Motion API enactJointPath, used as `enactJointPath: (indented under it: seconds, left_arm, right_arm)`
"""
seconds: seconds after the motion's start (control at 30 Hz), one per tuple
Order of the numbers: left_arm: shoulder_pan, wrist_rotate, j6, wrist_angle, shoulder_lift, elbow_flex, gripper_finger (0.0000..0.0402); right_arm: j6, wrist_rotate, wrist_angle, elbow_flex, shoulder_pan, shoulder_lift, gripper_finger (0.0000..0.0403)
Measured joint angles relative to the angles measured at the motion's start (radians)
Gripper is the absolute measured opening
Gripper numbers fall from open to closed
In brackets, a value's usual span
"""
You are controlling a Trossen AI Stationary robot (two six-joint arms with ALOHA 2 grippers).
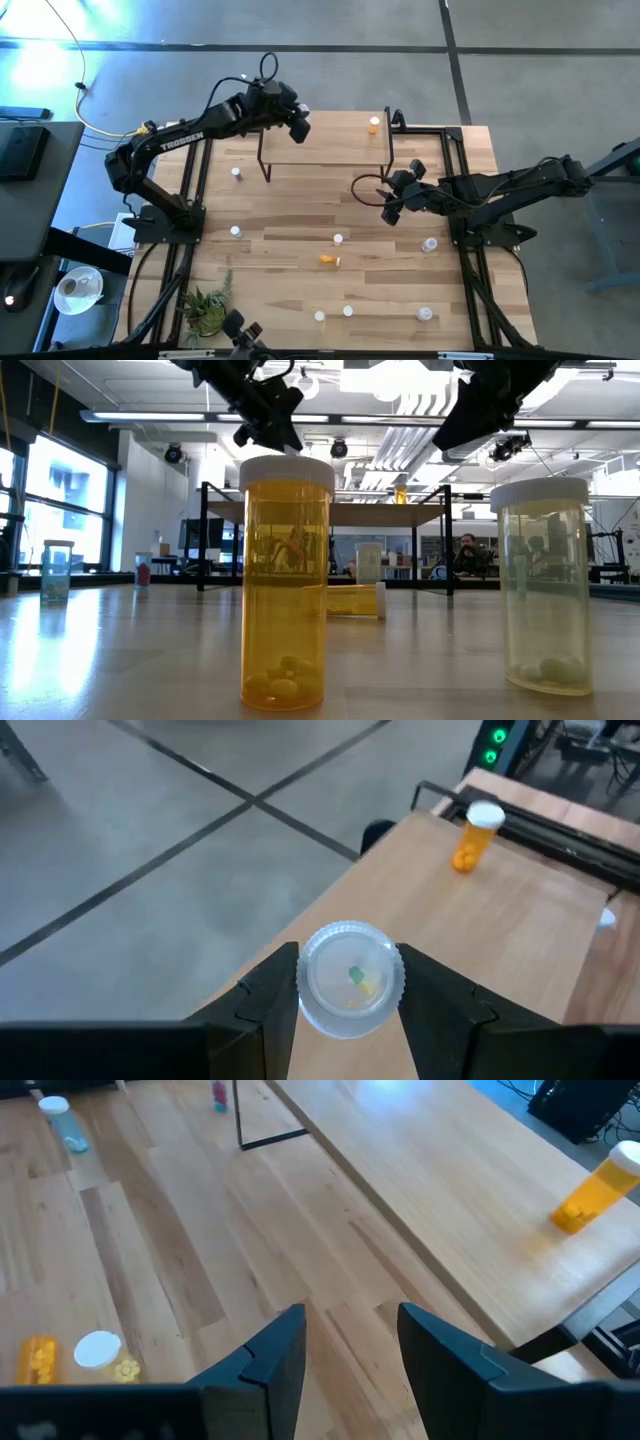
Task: Pick and place medicine bottles onto shelf by color
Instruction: Put the top left transparent pill bottle on the shelf
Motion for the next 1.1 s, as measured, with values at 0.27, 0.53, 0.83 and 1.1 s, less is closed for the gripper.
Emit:
enactJointPath:
  seconds: [0.27,0.53,0.83,1.1]
  left_arm:
    - [0.013,0.015,-0.019,-0.034,0.052,0.0,0.0138]
    - [0.011,0.023,-0.041,-0.035,0.128,0.0,0.0138]
    - [0.018,0.005,-0.041,-0.023,0.163,0.002,0.0138]
    - [0.017,0.017,-0.041,-0.027,0.163,0.002,0.0139]
  right_arm:
    - [0.0,0.002,0.0,0.0,0.0,0.0,0.0151]
    - [0.0,0.002,-0.002,0.0,0.0,0.002,0.0151]
    - [0.0,0.002,-0.002,0.0,0.0,0.002,0.0151]
    - [0.0,0.002,-0.002,0.0,0.0,0.002,0.0151]
